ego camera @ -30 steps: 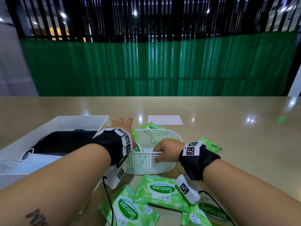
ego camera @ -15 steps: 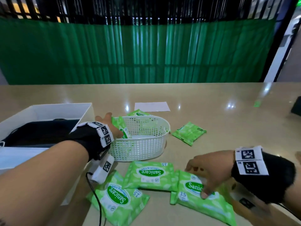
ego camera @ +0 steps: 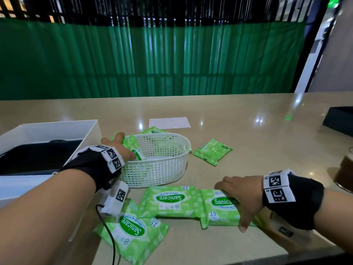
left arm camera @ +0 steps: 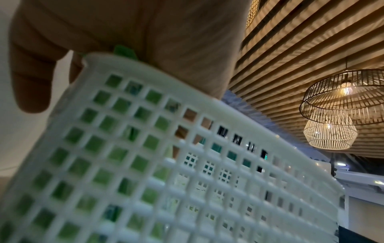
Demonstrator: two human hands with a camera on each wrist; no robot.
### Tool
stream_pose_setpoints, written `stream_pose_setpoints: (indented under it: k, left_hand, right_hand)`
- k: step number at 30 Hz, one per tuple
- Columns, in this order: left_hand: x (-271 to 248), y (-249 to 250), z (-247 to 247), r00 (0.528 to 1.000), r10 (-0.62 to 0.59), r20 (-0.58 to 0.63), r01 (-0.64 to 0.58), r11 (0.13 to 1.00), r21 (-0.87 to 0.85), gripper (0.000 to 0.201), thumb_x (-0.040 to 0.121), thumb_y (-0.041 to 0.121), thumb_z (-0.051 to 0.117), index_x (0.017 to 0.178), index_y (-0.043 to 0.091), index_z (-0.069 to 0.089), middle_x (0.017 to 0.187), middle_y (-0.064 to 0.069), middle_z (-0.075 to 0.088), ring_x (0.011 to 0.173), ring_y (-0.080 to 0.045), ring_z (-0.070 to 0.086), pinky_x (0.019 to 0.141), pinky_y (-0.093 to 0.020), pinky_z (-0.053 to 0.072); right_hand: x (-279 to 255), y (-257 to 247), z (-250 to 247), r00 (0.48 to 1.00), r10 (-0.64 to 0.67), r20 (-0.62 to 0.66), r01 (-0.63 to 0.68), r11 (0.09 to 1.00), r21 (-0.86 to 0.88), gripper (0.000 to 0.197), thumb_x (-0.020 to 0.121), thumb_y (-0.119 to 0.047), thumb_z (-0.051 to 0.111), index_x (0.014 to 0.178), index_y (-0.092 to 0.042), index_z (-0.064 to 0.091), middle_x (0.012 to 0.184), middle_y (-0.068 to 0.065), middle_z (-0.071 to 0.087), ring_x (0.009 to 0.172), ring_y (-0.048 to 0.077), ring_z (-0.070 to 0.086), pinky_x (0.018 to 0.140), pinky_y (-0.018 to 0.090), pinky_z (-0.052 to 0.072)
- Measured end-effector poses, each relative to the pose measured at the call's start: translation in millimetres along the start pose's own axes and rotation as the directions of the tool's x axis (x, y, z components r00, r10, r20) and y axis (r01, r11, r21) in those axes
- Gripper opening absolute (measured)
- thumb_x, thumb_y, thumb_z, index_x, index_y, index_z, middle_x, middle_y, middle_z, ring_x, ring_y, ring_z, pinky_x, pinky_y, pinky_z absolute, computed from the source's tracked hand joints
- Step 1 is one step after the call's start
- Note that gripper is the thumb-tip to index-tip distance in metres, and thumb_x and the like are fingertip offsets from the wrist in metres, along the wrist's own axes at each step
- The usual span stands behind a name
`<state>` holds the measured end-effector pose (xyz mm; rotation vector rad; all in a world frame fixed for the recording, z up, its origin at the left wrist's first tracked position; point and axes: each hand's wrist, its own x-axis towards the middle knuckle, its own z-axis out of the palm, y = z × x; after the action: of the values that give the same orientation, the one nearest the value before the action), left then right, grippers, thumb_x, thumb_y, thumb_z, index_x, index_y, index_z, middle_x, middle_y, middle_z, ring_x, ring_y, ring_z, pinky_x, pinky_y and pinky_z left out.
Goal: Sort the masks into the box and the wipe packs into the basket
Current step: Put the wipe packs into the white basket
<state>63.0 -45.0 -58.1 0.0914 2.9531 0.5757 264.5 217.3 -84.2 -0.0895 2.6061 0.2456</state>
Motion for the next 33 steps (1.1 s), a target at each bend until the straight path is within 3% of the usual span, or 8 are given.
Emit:
stream_pose_setpoints:
  k: [5, 8, 11, 18, 23, 27, 30, 33]
  left_hand:
    - [-3, 1, 0, 1.0, 0.001, -0.016, -0.001, 1.0, -0.018, 0.082, 0.078, 0.028, 0.068, 0.145, 0.035, 0.02, 0.131, -0.015, 0.029, 0.117, -0.041, 0.042, 0.085, -0.04, 0.04]
    - [-3, -1, 1, 1.0, 0.004, -0.02, -0.004, 1.0, -0.001, 0.082, 0.078, 0.03, 0.066, 0.145, 0.037, 0.019, 0.131, -0.014, 0.029, 0.117, -0.041, 0.043, 0.089, -0.041, 0.041]
    - [-4, -3, 1, 1.0, 0.006, -0.007, -0.006, 1.0, 0.008, 0.086, 0.076, 0.032, 0.067, 0.145, 0.039, 0.016, 0.13, -0.012, 0.029, 0.118, -0.04, 0.043, 0.092, -0.042, 0.042]
    - [-8, -5, -1, 1.0, 0.014, 0.003, -0.015, 1.0, 0.021, 0.085, 0.077, 0.032, 0.065, 0.145, 0.04, 0.014, 0.13, -0.011, 0.029, 0.12, -0.039, 0.041, 0.094, -0.043, 0.042]
    - [-10, -4, -2, 1.0, 0.018, 0.004, -0.018, 1.0, 0.003, 0.085, 0.077, 0.032, 0.065, 0.145, 0.04, 0.014, 0.132, -0.01, 0.03, 0.121, -0.037, 0.041, 0.096, -0.042, 0.042]
    - [-11, -3, 0, 1.0, 0.014, -0.008, -0.014, 1.0, 0.012, 0.083, 0.079, 0.031, 0.063, 0.145, 0.039, 0.015, 0.132, -0.011, 0.03, 0.123, -0.036, 0.039, 0.099, -0.043, 0.04]
    - [-11, -3, -1, 1.0, 0.022, -0.002, -0.022, 0.999, 0.038, 0.08, 0.082, 0.031, 0.06, 0.146, 0.038, 0.013, 0.134, -0.011, 0.029, 0.123, -0.035, 0.04, 0.095, -0.041, 0.038]
    - [-11, -4, -2, 0.999, 0.034, 0.01, -0.035, 0.998, 0.043, 0.078, 0.083, 0.029, 0.057, 0.146, 0.039, 0.011, 0.134, -0.01, 0.028, 0.123, -0.035, 0.04, 0.092, -0.04, 0.039]
  right_hand:
    - [-5, 18, 1, 0.994, 0.105, -0.025, -0.106, 0.994, -0.023, 0.089, 0.058, -0.056, 0.08, 0.125, -0.016, 0.037, 0.111, -0.004, 0.038, 0.105, 0.016, 0.048, 0.09, 0.034, 0.047]
    - [-17, 33, -20, 0.975, 0.191, -0.113, -0.165, 0.964, 0.206, 0.084, 0.058, -0.053, 0.078, 0.123, -0.021, 0.034, 0.107, -0.006, 0.046, 0.08, 0.006, 0.052, 0.059, 0.017, 0.046]
    - [-34, 46, -56, 0.969, 0.171, -0.177, -0.061, 0.864, 0.499, 0.075, 0.063, -0.038, 0.073, 0.122, -0.023, 0.028, 0.104, 0.003, 0.058, 0.066, 0.013, 0.052, 0.051, 0.022, 0.043]
    - [-21, 24, -109, 0.883, 0.182, -0.432, 0.291, 0.51, 0.81, 0.068, 0.042, -0.049, 0.062, 0.105, -0.033, 0.041, 0.095, 0.005, 0.058, 0.091, 0.023, 0.052, 0.086, 0.037, 0.037]
    - [39, -13, -121, 0.891, 0.191, -0.413, 0.176, 0.692, 0.7, 0.062, 0.065, -0.044, 0.065, 0.113, -0.024, 0.032, 0.095, 0.01, 0.062, 0.081, 0.024, 0.055, 0.072, 0.035, 0.042]
    - [68, -36, -124, 0.958, 0.129, -0.255, -0.033, 0.936, 0.35, 0.039, 0.085, -0.05, 0.052, 0.118, -0.032, 0.045, 0.119, 0.007, 0.05, 0.106, 0.026, 0.048, 0.085, 0.037, 0.04]
    - [69, -39, -126, 0.983, 0.046, -0.18, -0.018, 0.988, 0.156, 0.059, 0.079, -0.069, 0.052, 0.128, -0.039, 0.044, 0.126, 0.002, 0.045, 0.121, 0.021, 0.035, 0.096, 0.041, 0.036]
    - [64, -32, -126, 0.986, -0.037, -0.165, 0.061, 0.988, 0.14, 0.059, 0.081, -0.06, 0.06, 0.13, -0.031, 0.047, 0.123, -0.003, 0.056, 0.113, 0.019, 0.051, 0.096, 0.036, 0.043]
